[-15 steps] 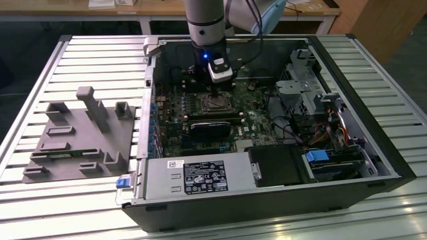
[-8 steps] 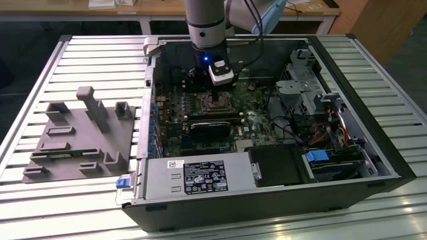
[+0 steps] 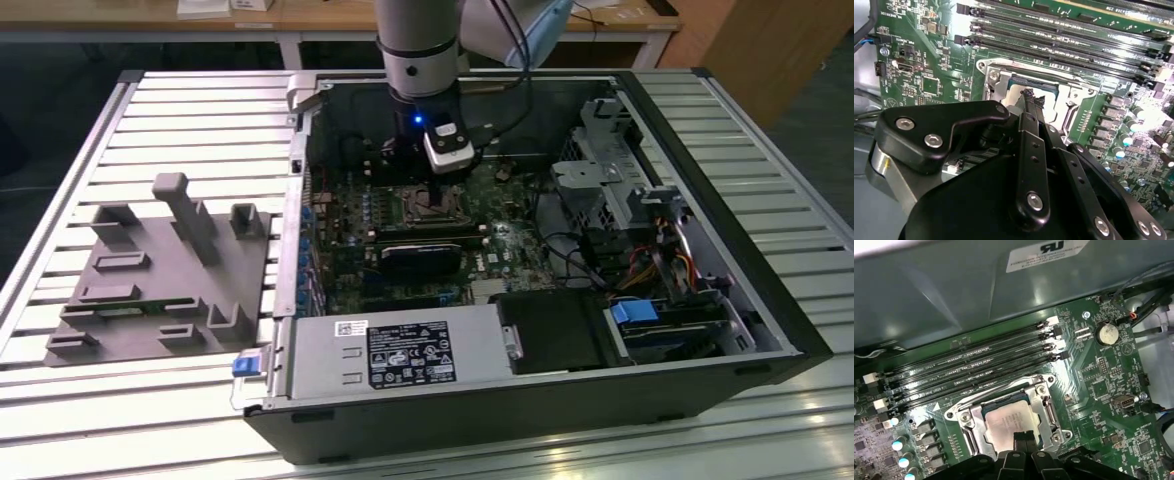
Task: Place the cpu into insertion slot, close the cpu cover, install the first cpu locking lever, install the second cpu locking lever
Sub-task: 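Install the first cpu locking lever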
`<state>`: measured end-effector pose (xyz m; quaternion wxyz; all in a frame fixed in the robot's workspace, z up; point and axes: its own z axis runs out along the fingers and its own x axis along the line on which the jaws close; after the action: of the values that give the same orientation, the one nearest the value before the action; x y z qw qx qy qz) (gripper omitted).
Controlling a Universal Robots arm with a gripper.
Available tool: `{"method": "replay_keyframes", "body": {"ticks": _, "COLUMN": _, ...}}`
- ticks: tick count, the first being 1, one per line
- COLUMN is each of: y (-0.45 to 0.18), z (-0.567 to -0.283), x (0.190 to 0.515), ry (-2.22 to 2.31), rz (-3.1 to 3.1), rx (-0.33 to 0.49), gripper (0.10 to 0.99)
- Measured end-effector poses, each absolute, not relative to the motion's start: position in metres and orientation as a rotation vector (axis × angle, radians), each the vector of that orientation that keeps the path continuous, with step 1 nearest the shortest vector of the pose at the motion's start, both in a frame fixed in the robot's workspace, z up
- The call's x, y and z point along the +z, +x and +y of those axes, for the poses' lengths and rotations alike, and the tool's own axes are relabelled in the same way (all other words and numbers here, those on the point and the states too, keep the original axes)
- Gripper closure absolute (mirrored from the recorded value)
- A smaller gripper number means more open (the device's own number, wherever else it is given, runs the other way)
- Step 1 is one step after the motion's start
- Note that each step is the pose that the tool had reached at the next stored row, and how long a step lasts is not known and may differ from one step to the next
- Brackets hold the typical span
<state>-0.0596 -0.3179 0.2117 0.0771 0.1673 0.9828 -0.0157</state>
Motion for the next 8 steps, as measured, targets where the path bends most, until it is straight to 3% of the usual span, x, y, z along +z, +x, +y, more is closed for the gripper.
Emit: {"method": "replay_keyframes", "body": {"ticks": 8, "y": -0.0595, "z": -0.3178, "x": 0.2208, "ry": 0.501, "rz": 2.945, "rx": -0.046, "gripper": 0.984}}
